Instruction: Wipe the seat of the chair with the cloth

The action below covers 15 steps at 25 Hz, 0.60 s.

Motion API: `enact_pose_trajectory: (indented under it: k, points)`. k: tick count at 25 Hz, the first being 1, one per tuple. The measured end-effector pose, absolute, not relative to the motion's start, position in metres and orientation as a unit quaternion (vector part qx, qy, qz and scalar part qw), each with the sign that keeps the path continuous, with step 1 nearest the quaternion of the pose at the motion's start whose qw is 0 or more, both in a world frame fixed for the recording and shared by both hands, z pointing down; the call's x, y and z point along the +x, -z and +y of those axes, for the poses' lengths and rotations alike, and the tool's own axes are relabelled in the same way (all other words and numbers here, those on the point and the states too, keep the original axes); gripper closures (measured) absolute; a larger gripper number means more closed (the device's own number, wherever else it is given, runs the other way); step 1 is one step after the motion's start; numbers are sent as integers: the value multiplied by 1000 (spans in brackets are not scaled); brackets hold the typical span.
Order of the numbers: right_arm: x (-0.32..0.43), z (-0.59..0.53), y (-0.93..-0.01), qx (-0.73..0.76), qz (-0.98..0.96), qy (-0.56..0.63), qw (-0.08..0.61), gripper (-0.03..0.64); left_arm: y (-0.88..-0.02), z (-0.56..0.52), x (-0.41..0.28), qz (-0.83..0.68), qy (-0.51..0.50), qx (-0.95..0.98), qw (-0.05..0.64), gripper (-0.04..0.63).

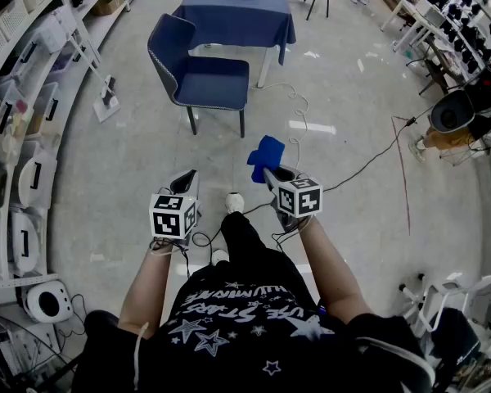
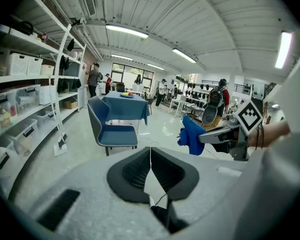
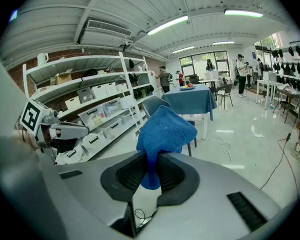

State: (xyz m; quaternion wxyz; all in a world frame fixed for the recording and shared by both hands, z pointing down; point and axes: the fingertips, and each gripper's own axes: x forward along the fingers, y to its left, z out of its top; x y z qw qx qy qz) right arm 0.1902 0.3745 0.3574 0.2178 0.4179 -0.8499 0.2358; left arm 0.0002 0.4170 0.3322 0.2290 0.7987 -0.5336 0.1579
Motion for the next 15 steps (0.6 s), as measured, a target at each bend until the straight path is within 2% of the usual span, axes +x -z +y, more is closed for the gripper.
enact_pose_trajectory:
  k: [15]
  points:
    - [176,372,-359,399,-858,-230,226,561,-338,419,-5,-537,-156,794,237,574]
